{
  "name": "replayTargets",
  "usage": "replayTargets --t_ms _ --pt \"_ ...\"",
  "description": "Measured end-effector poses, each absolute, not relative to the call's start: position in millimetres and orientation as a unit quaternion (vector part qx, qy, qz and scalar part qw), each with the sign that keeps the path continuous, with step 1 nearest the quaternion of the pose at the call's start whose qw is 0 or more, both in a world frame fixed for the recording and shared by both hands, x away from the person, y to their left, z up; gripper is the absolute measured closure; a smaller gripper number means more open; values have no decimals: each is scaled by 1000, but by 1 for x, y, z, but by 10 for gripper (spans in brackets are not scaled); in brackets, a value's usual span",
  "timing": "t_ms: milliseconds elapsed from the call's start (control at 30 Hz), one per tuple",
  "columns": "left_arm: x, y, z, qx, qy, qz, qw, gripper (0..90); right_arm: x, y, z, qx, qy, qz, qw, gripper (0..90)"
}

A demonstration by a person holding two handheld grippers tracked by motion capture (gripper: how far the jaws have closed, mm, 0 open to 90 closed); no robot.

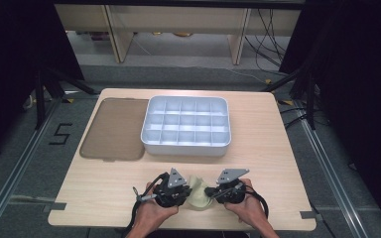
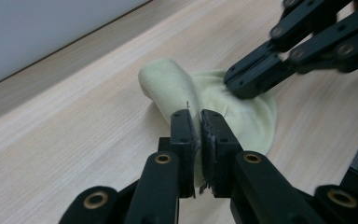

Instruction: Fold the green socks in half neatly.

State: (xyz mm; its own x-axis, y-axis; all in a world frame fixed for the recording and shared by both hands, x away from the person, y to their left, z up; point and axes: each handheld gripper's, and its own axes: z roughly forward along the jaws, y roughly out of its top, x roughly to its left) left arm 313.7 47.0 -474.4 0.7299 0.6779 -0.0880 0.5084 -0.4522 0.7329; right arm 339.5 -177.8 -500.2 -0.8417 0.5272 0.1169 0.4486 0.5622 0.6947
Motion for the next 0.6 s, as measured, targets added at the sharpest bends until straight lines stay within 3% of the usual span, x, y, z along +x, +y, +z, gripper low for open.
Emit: replayTargets --t_ms 600 --pt "303 18 -478 862 304 103 393 826 342 -177 -504 289 877 384 30 887"
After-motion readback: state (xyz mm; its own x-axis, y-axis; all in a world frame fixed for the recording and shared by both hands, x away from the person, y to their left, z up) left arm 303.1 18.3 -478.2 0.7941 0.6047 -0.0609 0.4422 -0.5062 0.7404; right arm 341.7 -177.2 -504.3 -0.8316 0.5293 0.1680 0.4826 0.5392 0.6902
